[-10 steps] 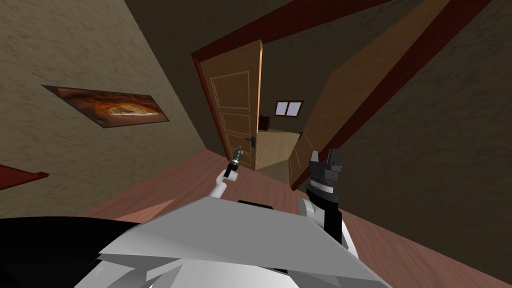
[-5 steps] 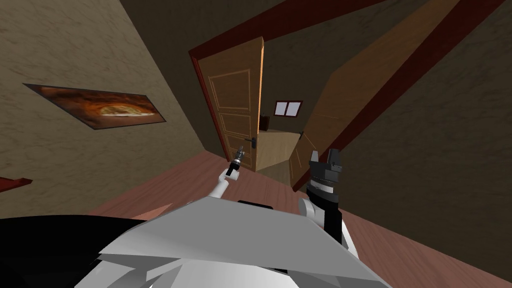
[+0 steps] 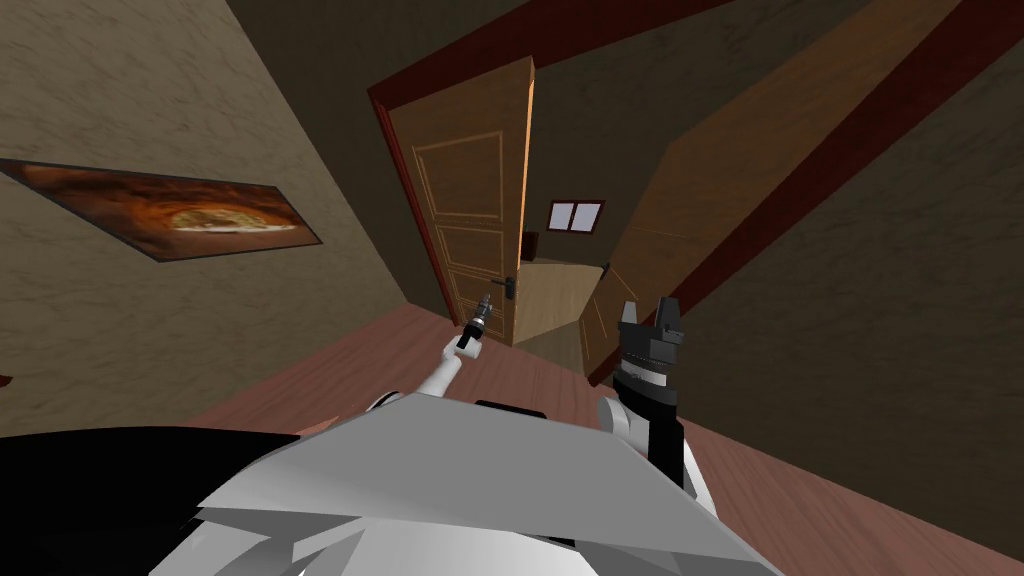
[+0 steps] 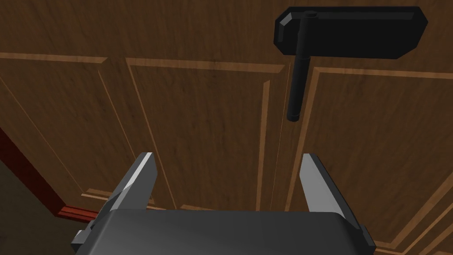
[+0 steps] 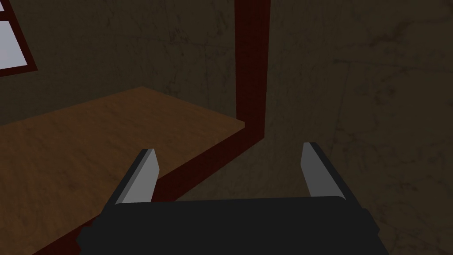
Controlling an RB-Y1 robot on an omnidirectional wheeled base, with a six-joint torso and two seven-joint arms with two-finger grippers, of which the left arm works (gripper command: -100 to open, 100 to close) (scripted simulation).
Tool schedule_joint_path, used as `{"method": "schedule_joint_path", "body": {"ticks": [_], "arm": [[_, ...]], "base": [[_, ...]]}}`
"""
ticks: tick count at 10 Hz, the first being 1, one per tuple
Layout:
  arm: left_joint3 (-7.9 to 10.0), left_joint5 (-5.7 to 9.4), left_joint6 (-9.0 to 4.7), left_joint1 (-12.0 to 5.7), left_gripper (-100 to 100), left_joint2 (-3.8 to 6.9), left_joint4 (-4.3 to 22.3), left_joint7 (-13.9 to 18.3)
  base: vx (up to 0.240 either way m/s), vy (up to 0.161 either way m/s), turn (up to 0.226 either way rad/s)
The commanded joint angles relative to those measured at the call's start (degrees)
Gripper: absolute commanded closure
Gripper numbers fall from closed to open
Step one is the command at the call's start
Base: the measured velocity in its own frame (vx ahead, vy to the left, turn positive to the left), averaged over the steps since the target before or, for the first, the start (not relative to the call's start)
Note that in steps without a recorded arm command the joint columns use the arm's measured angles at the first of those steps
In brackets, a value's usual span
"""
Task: Push the door open
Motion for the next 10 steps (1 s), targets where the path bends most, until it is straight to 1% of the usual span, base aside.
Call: {"method": "schedule_joint_path", "body": {"ticks": [1,4,7,8,10], "arm": [[-0.02,-0.15,-0.03,-1.63,-100,-0.01,2.86,0.25],[-0.06,-0.49,0.23,-4.62,-100,-0.33,7.76,0.53],[-0.10,-0.79,0.45,-7.23,-100,-0.71,12.23,0.78],[-0.10,-0.79,0.45,-7.23,-100,-0.71,12.23,0.78],[-0.12,-0.97,0.59,-8.78,-100,-0.96,14.82,0.92]], "base": [[0.058,0.059,-0.044],[0.083,0.080,-0.039],[0.082,0.084,-0.034],[0.057,0.046,-0.013],[0.057,0.043,-0.022]]}}
